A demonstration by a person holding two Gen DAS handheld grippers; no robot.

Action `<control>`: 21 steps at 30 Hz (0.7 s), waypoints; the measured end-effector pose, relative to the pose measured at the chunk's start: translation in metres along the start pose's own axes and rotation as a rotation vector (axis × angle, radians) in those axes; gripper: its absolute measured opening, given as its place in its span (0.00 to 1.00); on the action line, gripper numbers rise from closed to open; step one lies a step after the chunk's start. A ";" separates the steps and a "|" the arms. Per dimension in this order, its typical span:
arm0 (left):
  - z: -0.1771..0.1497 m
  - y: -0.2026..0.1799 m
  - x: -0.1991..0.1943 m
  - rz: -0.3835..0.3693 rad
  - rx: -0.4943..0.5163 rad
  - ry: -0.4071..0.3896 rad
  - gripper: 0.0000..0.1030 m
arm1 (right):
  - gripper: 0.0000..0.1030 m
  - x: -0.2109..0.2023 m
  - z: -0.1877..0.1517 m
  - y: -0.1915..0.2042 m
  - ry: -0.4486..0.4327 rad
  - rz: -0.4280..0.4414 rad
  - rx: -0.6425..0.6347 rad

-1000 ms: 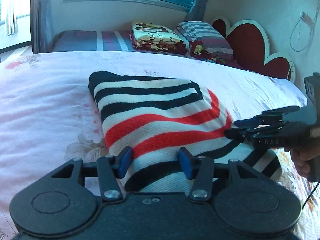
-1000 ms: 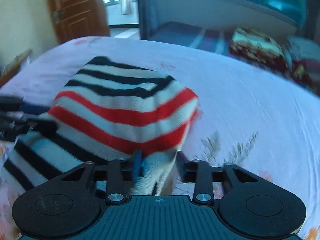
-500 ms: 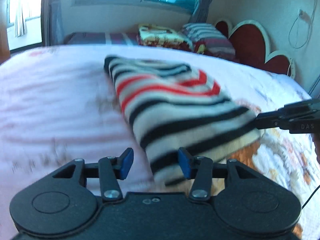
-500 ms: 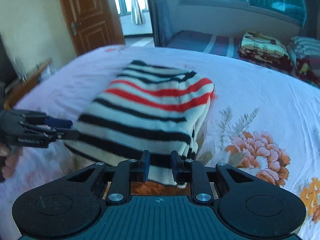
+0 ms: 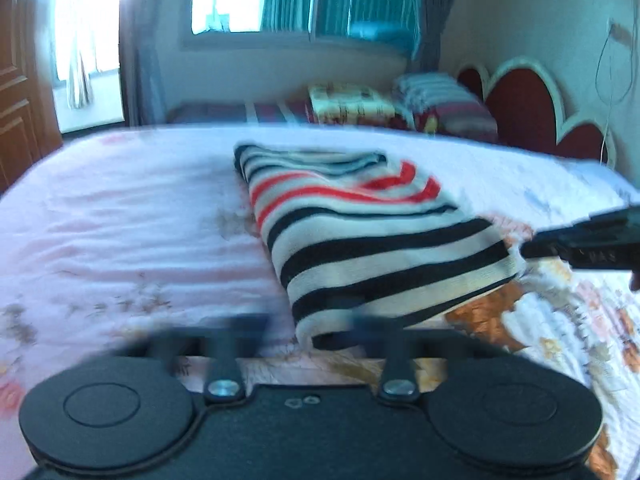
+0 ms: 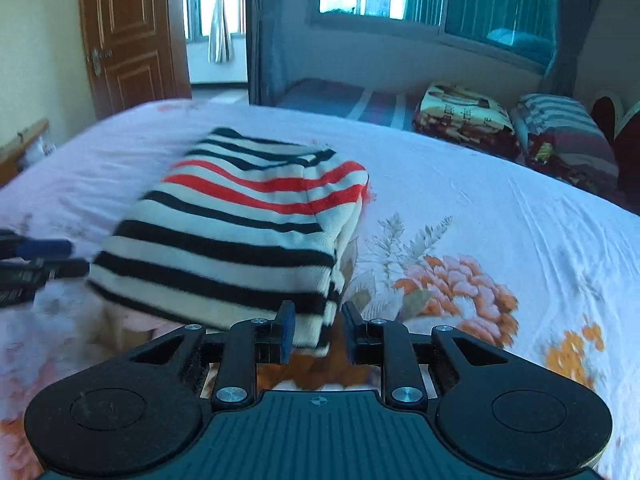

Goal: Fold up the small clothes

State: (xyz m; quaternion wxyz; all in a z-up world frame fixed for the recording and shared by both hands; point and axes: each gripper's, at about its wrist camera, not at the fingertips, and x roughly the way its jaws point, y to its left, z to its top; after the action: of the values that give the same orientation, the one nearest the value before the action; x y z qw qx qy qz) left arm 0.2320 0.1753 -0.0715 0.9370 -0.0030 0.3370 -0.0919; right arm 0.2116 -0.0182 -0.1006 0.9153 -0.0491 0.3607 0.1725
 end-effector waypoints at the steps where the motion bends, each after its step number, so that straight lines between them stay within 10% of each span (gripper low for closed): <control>1: -0.003 -0.001 -0.011 0.002 -0.023 -0.010 0.00 | 0.00 -0.015 -0.005 0.003 -0.019 0.019 0.005; 7: -0.013 -0.042 -0.100 0.011 -0.046 -0.153 0.15 | 0.00 -0.100 -0.036 0.024 -0.088 0.053 0.094; 9: -0.017 -0.057 -0.128 0.039 -0.065 -0.178 1.00 | 0.60 -0.128 -0.046 0.029 -0.116 0.031 0.137; 10: -0.022 -0.065 -0.144 0.083 -0.066 -0.228 0.93 | 0.95 -0.145 -0.052 0.033 -0.125 -0.023 0.157; 11: -0.027 -0.074 -0.159 0.109 -0.051 -0.266 1.00 | 1.00 -0.165 -0.061 0.038 -0.203 -0.053 0.160; 21: -0.068 -0.125 -0.244 0.090 -0.008 -0.232 1.00 | 1.00 -0.248 -0.112 0.065 -0.234 -0.146 0.158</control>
State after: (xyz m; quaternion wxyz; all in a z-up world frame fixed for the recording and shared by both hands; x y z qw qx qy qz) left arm -0.0166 0.0986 0.0382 0.9728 -0.0024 0.2267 -0.0475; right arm -0.0526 -0.0512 -0.0127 0.9622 0.0172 0.2595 0.0811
